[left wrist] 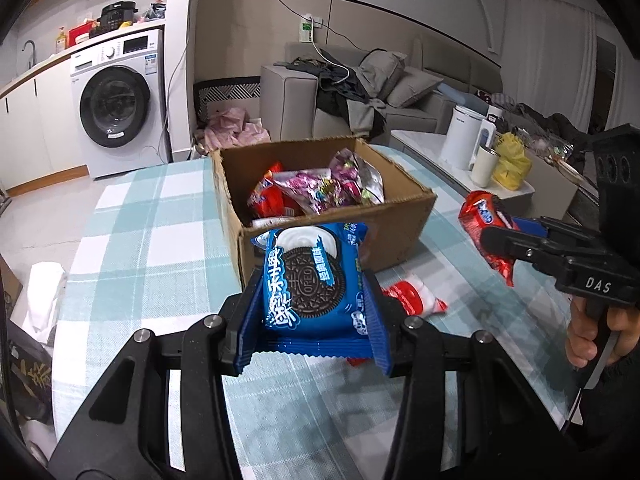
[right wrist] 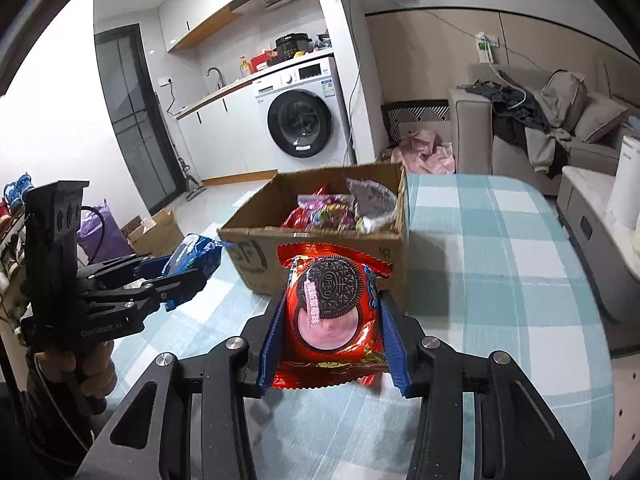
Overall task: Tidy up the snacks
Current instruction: 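Lift both held snacks and carry them over the cardboard box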
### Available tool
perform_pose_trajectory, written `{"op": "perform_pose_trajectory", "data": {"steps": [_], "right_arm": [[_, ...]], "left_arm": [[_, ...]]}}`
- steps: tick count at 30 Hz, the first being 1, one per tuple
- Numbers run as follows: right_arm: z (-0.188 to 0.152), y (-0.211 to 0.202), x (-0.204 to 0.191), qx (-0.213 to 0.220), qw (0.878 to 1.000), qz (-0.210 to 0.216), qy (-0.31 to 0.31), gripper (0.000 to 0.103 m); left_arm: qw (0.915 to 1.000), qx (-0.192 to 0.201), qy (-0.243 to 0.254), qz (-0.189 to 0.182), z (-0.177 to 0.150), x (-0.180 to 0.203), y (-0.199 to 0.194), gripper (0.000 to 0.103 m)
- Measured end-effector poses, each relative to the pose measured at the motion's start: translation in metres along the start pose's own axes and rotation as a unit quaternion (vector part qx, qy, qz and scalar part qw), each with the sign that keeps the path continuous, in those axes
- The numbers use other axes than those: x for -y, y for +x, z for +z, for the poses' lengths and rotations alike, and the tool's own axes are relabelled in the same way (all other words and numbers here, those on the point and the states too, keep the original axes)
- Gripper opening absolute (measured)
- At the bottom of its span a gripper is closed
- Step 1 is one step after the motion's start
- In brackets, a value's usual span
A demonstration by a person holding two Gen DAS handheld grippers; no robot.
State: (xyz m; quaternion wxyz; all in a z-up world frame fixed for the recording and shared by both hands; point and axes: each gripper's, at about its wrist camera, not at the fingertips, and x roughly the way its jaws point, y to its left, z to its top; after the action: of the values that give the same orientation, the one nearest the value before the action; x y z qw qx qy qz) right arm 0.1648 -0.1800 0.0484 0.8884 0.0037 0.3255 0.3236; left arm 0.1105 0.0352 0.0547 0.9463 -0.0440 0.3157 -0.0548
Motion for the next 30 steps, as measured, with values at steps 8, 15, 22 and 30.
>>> {"op": "perform_pose_trajectory", "data": {"steps": [8, 15, 22, 30], "right_arm": [[0.019, -0.005, 0.001, 0.022, 1.0, -0.006, 0.015, 0.045], [0.034, -0.003, 0.003, 0.035, 0.999, -0.009, 0.022, 0.045], [0.048, 0.003, 0.004, 0.041, 0.999, -0.01, 0.029, 0.045], [0.06, 0.013, 0.008, 0.045, 0.998, -0.009, 0.039, 0.045]], "left_arm": [[0.9998, 0.019, -0.004, 0.009, 0.019, -0.005, 0.002, 0.043], [0.999, 0.039, -0.009, 0.02, 0.04, -0.01, 0.002, 0.043], [0.9984, 0.05, -0.001, 0.027, 0.058, -0.008, 0.009, 0.043], [0.9982, 0.05, -0.007, 0.031, 0.07, -0.011, 0.026, 0.043]]}}
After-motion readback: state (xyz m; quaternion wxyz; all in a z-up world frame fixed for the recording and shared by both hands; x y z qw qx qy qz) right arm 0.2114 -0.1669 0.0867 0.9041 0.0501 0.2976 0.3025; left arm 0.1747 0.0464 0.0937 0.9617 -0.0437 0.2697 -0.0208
